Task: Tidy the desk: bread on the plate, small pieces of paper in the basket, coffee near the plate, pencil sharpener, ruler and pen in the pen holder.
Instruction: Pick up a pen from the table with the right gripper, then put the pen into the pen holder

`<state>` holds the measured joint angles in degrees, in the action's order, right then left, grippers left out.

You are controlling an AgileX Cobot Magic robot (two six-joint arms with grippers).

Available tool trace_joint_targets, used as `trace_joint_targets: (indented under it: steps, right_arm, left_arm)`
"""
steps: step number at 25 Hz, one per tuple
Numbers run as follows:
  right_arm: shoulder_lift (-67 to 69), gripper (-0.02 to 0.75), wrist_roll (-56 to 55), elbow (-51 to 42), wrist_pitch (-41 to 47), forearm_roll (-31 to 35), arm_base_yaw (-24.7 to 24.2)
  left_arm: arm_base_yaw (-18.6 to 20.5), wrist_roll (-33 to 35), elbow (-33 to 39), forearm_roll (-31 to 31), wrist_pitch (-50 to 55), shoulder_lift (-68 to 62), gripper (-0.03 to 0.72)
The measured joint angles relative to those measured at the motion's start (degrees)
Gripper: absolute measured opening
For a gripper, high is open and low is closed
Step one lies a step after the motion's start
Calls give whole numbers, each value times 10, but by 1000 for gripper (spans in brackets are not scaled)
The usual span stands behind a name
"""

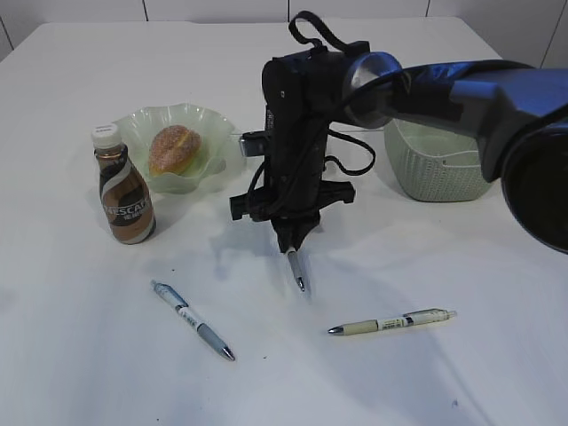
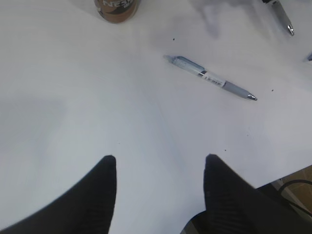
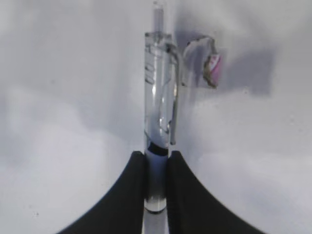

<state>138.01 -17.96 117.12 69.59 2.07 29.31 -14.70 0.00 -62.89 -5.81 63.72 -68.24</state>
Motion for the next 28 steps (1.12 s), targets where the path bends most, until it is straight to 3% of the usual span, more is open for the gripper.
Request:
trace_joint_targets:
  steps: [8,15,28]
  right_arm:
    - [-22,89,0,7,3,1,0]
    - [-89,88,-11,7,5,-79,29]
    - [-184,88,-19,5,10,-122,40]
  left_arm:
    - [0,0,0,0,0,0,401]
    - [0,0,0,0,0,0,401]
    - [0,0,0,-3,-11,0,401]
